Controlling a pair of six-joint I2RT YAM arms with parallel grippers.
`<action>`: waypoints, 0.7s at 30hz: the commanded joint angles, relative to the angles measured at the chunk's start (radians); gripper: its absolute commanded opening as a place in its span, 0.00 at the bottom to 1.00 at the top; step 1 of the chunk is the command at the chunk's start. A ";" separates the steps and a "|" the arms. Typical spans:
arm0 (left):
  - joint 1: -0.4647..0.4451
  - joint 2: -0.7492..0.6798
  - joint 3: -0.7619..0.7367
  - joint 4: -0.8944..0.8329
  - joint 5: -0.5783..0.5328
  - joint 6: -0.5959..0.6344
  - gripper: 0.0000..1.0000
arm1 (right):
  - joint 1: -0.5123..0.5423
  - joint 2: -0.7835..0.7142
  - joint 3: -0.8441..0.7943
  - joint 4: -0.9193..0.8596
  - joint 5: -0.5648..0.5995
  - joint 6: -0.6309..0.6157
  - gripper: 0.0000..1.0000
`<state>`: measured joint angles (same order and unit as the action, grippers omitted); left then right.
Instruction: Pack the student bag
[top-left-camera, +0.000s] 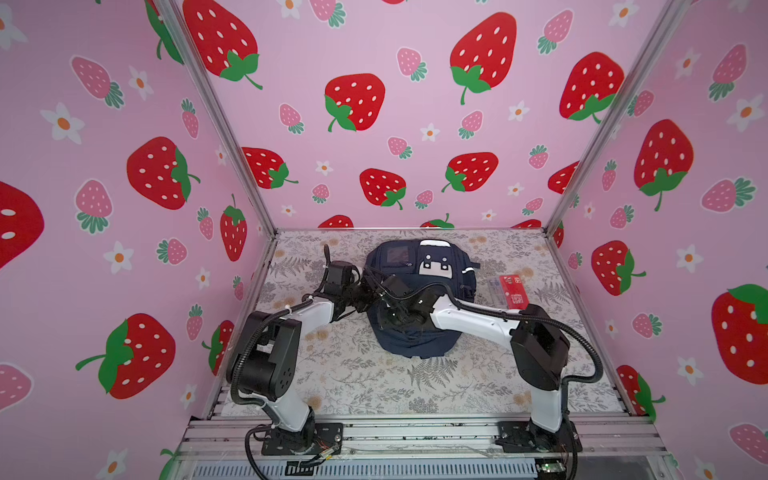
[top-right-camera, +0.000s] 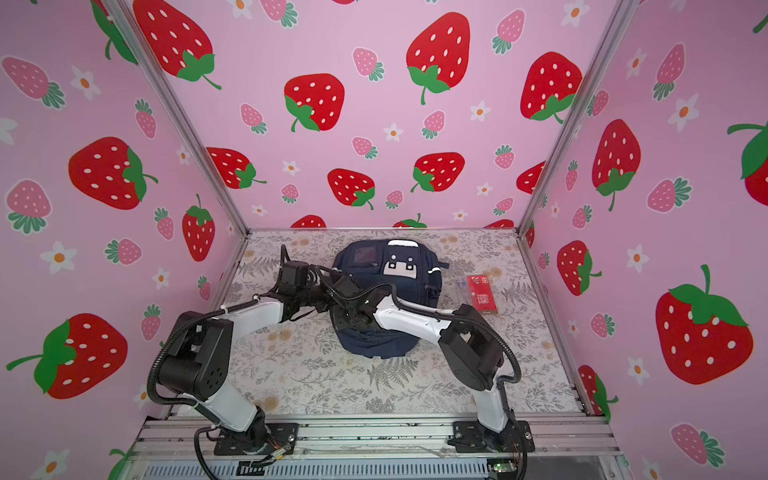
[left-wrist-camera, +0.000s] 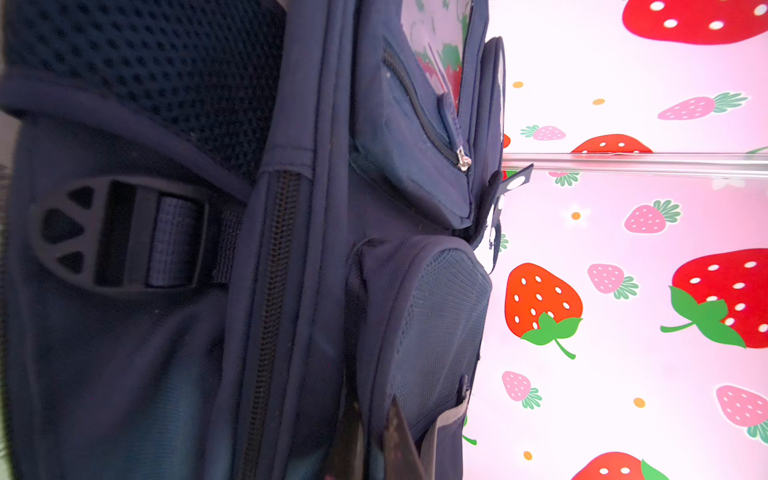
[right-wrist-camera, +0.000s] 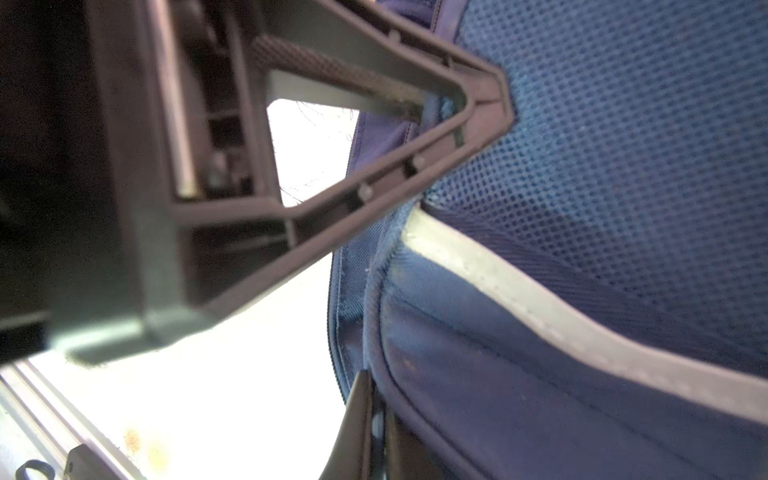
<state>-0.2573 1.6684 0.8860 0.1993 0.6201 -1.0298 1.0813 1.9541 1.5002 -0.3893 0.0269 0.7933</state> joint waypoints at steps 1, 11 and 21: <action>-0.062 -0.047 -0.001 0.039 0.147 -0.032 0.00 | 0.029 0.020 0.037 0.187 -0.030 0.006 0.16; -0.058 -0.044 0.016 -0.027 0.138 0.020 0.00 | 0.029 -0.129 -0.113 0.178 0.021 -0.009 0.36; -0.056 -0.030 0.037 -0.080 0.127 0.056 0.00 | 0.028 -0.383 -0.282 0.080 0.127 -0.035 0.51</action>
<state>-0.3065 1.6573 0.8852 0.1425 0.6884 -0.9913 1.1023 1.6230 1.2495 -0.2787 0.0967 0.7708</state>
